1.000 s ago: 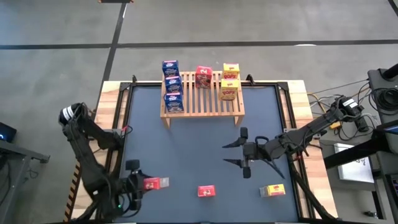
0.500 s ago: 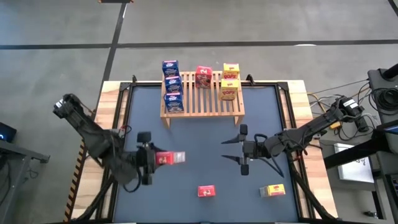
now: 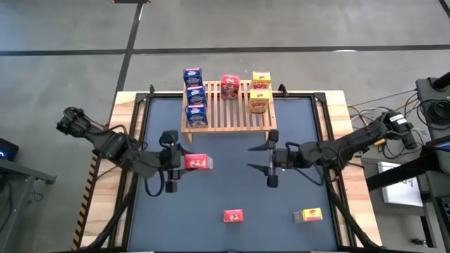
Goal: Stack cereal on shelf
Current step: Put the left red cereal box on the shelf aligned with the other red cereal box
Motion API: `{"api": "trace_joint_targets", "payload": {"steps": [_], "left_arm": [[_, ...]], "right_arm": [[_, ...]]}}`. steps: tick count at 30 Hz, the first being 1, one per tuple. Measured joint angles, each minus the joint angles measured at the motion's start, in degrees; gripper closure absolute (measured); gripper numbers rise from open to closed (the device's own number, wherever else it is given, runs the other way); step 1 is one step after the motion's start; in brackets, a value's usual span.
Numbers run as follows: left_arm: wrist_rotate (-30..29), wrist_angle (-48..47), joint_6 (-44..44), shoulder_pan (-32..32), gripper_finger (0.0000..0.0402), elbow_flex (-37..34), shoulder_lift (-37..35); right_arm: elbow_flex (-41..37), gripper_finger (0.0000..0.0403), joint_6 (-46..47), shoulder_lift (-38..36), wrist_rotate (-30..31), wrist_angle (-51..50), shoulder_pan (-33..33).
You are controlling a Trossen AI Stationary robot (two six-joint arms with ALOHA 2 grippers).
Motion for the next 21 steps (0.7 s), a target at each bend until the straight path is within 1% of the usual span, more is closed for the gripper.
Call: {"api": "trace_joint_targets", "payload": {"steps": [3,8,12,15,17,21], "left_arm": [[0.3,0.0,1.9,1.0,0.0230,1.6,0.9],[0.5,0.1,4.1,2.6,0.0230,3.2,2.5],[0.5,0.1,4.8,4.1,0.0230,3.9,3.3],[0.7,0.1,4.8,4.9,0.0230,4.1,3.7],[0.8,0.5,4.7,5.1,0.0230,4.2,3.7],[1.3,1.2,4.3,5.0,0.0230,3.9,3.6]], "right_arm": [[0.3,0.0170,0.6,0.0,-5.0,2.3,-1.7],[4.0,0.0115,0.8,1.7,-8.8,2.0,-3.6],[8.8,0.0070,-1.6,6.1,-9.2,1.7,-3.6],[12.9,0.0046,-3.1,10.2,-9.0,0.9,-3.7],[15.7,0.0039,-3.5,13.0,-8.9,-1.2,-3.7],[21.0,0.0037,-5.7,18.4,-8.6,-3.5,-4.0]]}}
